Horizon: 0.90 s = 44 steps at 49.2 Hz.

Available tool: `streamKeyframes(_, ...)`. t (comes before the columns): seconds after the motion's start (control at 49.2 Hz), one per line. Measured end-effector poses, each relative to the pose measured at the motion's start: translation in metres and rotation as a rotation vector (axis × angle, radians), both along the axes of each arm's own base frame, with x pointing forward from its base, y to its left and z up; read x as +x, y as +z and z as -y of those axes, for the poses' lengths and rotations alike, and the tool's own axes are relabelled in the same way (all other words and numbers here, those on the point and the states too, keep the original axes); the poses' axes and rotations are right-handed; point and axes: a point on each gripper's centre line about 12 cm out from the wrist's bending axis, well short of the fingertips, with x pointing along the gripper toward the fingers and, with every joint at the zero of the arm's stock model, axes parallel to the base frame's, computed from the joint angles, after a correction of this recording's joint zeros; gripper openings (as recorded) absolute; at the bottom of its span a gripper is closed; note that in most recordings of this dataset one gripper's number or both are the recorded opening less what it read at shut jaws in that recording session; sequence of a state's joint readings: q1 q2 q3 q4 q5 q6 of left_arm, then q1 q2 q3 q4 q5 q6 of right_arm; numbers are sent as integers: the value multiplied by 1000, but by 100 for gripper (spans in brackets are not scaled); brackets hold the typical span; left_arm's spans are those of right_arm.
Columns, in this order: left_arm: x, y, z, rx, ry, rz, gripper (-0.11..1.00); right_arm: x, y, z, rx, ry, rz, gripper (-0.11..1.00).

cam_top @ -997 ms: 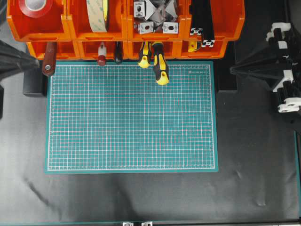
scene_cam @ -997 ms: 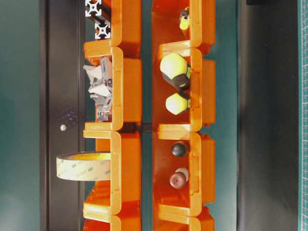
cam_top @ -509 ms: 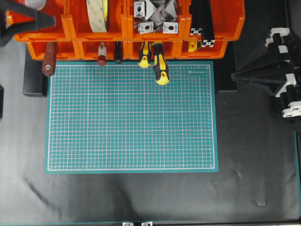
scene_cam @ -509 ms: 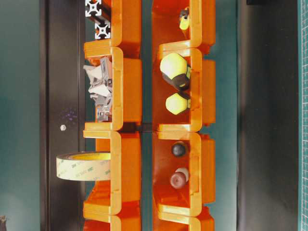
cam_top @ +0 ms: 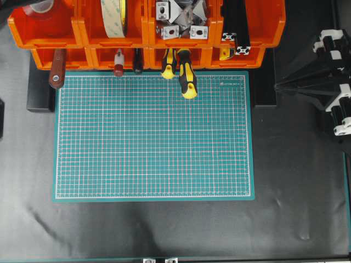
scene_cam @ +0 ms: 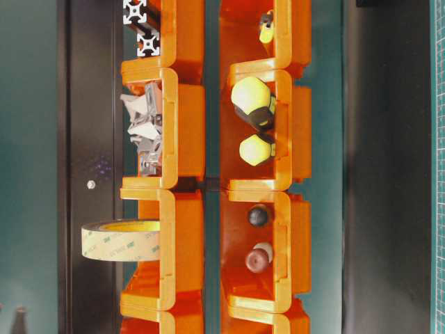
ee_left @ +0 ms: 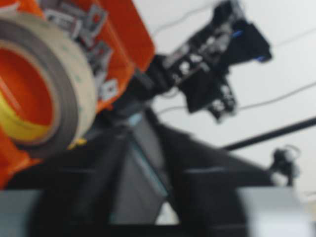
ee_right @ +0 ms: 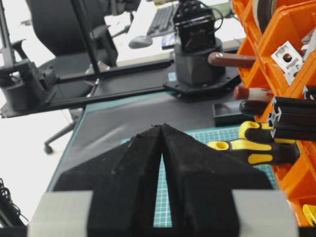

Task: Pick foam from container rack with left arm.
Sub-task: 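Move the left gripper up toward the tape roll in the top-left bin, then close the left gripper on the rim of the large tape roll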

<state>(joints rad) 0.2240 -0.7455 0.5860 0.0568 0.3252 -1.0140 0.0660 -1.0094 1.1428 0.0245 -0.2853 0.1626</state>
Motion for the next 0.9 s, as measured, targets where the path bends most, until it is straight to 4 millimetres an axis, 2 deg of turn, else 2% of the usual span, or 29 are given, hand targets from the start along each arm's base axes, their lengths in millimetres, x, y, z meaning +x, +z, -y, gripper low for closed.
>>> streamKeyframes(0.122,7,-5,-2,-10,1,-37,76,0,0,0,0,0,0,0)
streamKeyframes(0.224,15,-5,-4,-16,3,-55,90,0,0,0,0,-2,0,0)
streamKeyframes(0.61,32,-4,-18,-70,48,-195,90,0,0,0,-3,2,0,0)
streamKeyframes(0.895,55,-20,-32,-183,104,-250,90,-2,1,-2,-10,13,8,0)
